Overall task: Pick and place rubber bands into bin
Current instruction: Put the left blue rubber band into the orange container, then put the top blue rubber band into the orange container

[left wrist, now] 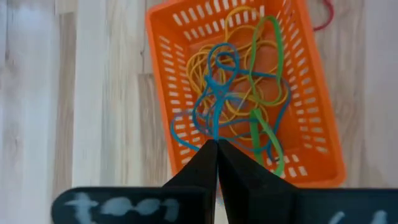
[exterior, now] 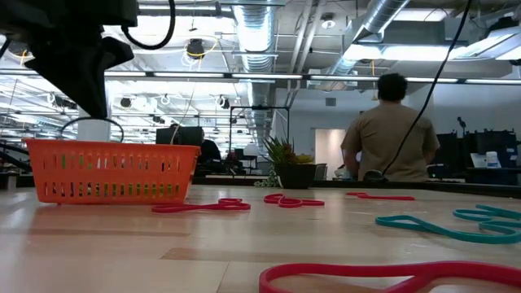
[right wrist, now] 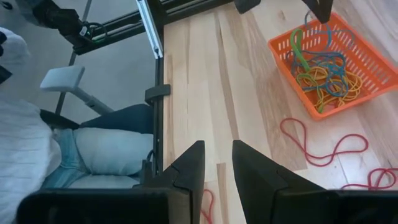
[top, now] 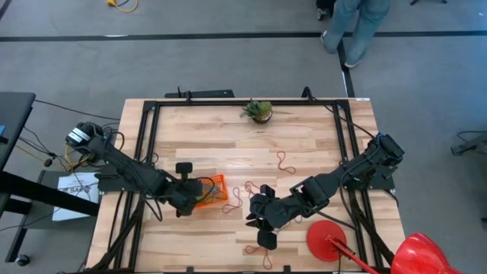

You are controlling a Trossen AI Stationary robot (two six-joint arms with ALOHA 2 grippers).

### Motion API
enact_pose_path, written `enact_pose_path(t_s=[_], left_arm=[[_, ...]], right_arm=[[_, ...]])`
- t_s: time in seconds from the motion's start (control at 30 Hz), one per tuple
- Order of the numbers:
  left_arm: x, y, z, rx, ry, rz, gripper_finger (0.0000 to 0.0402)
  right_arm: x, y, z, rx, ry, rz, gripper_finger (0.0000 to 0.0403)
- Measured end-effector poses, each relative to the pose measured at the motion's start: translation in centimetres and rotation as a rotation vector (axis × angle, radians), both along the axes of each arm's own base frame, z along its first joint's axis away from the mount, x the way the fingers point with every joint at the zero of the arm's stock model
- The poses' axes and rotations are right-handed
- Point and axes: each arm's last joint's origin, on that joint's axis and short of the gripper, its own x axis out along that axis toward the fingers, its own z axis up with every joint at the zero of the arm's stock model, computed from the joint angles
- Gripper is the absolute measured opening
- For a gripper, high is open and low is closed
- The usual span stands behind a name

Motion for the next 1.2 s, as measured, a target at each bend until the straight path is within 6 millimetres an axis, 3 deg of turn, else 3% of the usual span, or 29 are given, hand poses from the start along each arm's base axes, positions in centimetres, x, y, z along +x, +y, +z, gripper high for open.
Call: enact_pose_path(t_s=[0.27, 0.7, 1.0, 1.1, 1.2], left_arm=[[0.6, -0.4, 0.4, -0.013, -0.066, -0.030, 0.0009], [0.3, -0.4, -0.4, -0.070, -0.034, -0.008, 0.0097], [0.3, -0.5, -0.3, -0.106, -0.062, 0.062, 0.0094], [0.2, -0.8, -0.3, -0.106, -0.061, 0.053, 0.0091], [0.0, -1.0, -0.4, -0.111, -0.059, 0.058, 0.0088]], right_arm=[[0.0, 0.0, 0.0, -0.009, -0.003, 0.008, 0.0077], [0.1, -0.1, 0.1, -0.007, -0.015, 0.006, 0.0077], [1.6, -1.9, 0.6, -0.008, -0.092, -0.059, 0.0077], [1.6, -2.9, 0.0, -0.015, -0.021, -0.094, 0.0077], [0.7, -4.1, -1.2, -0.036, 0.161, -0.156, 0.0077]])
